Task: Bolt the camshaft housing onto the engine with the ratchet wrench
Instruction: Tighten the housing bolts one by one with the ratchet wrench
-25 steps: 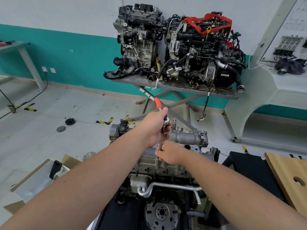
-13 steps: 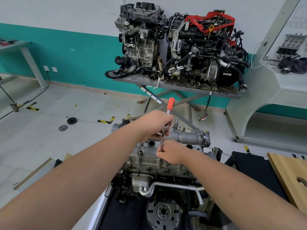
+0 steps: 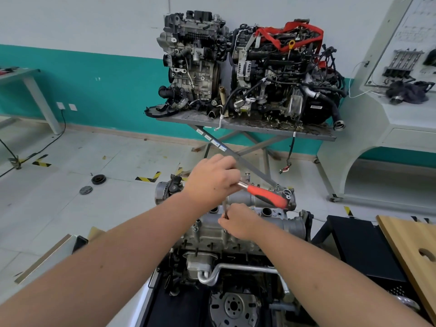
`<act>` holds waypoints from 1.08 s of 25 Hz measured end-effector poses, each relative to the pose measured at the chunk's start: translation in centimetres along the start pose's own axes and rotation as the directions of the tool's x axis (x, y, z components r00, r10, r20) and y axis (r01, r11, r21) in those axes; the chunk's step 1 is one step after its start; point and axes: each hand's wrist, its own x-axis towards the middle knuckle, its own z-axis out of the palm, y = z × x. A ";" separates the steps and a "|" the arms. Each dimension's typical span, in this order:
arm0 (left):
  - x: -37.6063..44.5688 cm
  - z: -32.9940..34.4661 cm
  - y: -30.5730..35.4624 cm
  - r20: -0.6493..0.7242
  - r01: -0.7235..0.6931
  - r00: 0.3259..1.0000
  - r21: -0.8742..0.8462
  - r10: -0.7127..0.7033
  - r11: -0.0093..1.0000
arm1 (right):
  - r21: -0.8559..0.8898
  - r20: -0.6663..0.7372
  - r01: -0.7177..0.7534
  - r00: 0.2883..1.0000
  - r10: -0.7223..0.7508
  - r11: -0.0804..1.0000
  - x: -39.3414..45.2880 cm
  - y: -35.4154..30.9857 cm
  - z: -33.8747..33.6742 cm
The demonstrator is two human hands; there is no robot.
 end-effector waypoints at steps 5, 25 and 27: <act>-2.0 3.3 2.3 -0.132 0.348 0.867 -0.529 -0.480 0.774 | 0.100 -0.033 -0.004 0.999 0.007 0.995 0.1 -0.3 0.2; -1.9 2.1 1.9 0.564 0.277 0.702 -0.778 -0.435 -0.564 | 0.108 -0.063 -0.079 0.994 0.086 0.991 -1.2 -0.3 0.6; -1.6 2.2 1.8 0.560 0.290 0.678 -0.799 -0.476 -0.526 | 0.111 -0.061 -0.080 0.994 0.087 0.991 -1.2 -0.3 0.6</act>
